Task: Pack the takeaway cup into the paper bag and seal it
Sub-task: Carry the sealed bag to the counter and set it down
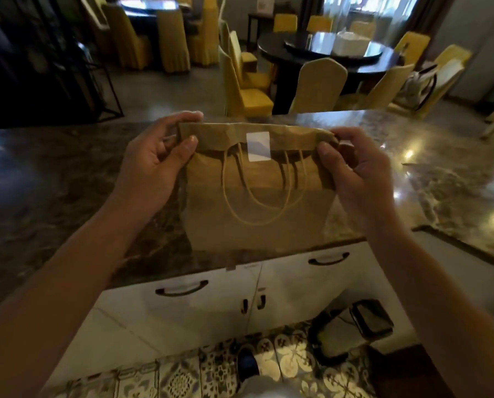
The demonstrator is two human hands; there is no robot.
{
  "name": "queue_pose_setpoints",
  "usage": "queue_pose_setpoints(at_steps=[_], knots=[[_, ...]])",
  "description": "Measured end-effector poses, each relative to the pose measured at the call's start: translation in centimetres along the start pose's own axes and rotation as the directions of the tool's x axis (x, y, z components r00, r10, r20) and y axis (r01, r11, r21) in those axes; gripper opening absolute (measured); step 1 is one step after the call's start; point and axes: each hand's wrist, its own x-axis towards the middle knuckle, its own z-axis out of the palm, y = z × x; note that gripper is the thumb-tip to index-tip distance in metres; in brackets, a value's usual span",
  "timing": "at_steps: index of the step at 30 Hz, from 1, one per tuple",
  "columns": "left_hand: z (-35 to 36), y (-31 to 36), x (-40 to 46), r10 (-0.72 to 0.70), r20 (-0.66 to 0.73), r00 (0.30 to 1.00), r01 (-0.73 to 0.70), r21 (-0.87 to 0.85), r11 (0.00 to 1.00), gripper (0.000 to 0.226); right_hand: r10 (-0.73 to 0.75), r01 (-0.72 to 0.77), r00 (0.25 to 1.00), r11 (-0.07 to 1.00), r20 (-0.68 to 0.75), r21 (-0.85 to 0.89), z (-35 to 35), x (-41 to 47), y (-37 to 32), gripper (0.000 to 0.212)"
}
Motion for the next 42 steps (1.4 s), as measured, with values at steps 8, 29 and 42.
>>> queue_pose_setpoints(at_steps=[8,29,42], knots=[[2.9,-2.8,13.6,-0.051,-0.024,0.998,0.054,0.146,0.988,0.024,0.03,-0.042,0.991,0.995,0.133,0.092,0.6,13.1,6.3,0.011],[2.3,-16.0,27.5,-0.109,-0.125,0.986,0.153,0.429,0.89,0.011,0.11,-0.123,0.964,0.991,0.24,0.043,11.9,24.9,19.0,0.014],[3.3,-18.5,28.4,-0.144,-0.124,0.982,0.184,0.423,0.887,0.023,0.16,-0.169,0.957,0.985,0.242,0.017,12.8,25.2,20.3,0.022]])
